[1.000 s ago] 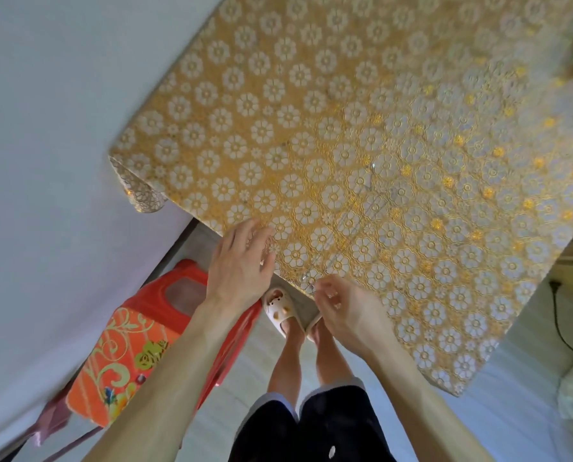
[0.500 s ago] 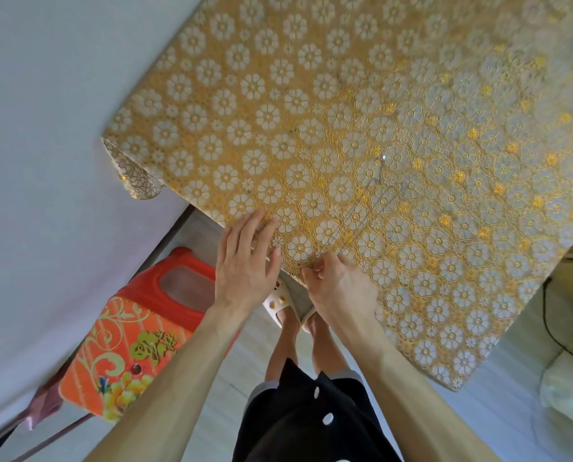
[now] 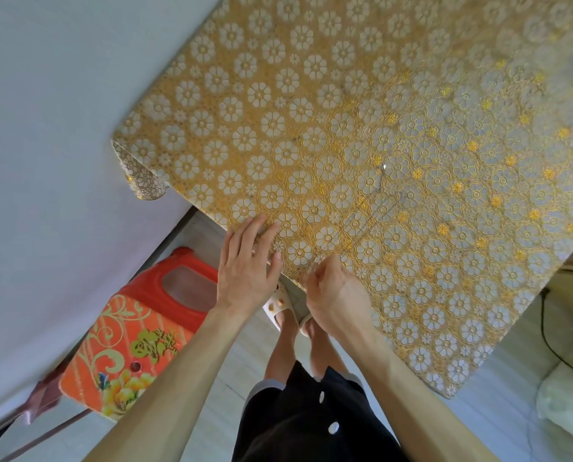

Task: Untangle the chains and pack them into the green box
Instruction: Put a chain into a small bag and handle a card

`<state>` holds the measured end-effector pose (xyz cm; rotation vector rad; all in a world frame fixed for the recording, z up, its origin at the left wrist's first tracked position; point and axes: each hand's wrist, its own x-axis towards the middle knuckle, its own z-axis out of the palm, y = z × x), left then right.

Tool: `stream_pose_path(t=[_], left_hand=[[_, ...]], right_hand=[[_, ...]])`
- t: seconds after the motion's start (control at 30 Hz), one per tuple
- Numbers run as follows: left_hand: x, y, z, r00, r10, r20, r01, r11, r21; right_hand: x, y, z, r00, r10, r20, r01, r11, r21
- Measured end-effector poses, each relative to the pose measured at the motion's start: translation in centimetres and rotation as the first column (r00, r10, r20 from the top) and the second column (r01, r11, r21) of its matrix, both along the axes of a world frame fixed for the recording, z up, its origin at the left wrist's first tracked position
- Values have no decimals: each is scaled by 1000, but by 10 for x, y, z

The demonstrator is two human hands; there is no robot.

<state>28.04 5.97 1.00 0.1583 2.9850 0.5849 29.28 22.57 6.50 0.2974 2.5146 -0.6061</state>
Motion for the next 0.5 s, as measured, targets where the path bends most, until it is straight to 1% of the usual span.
stream_pose_path(t=[0.07,0.13,0.23,0.3,0.33,0.4,0.5], left_hand=[[0,0,1,1000,8,20,-8,1000,4],[-1,2,3,999,22,31,-22,1000,16],[-2,5,6,998,36,42,-36,999,20],[-4,7,12,996,40,78,-42,999,21],[-5,8,17,993,40,112,-43,999,23],[-9,10,31,973,39,228,-41,999,7],[-19,15,55,909,25,415,-3,999,-54]], right_hand=[[2,7,5,1000,-19,-12,18,996,-87],[0,15,12,998,-58,2,57,989,-137],[-1,28,27,997,-77,-12,75,985,-155],[-3,38,41,996,-85,-20,81,982,-169],[-4,43,50,995,-93,-26,87,980,-178],[-7,52,72,993,-109,-35,101,978,-182],[-9,64,107,992,-115,-60,103,981,-164]])
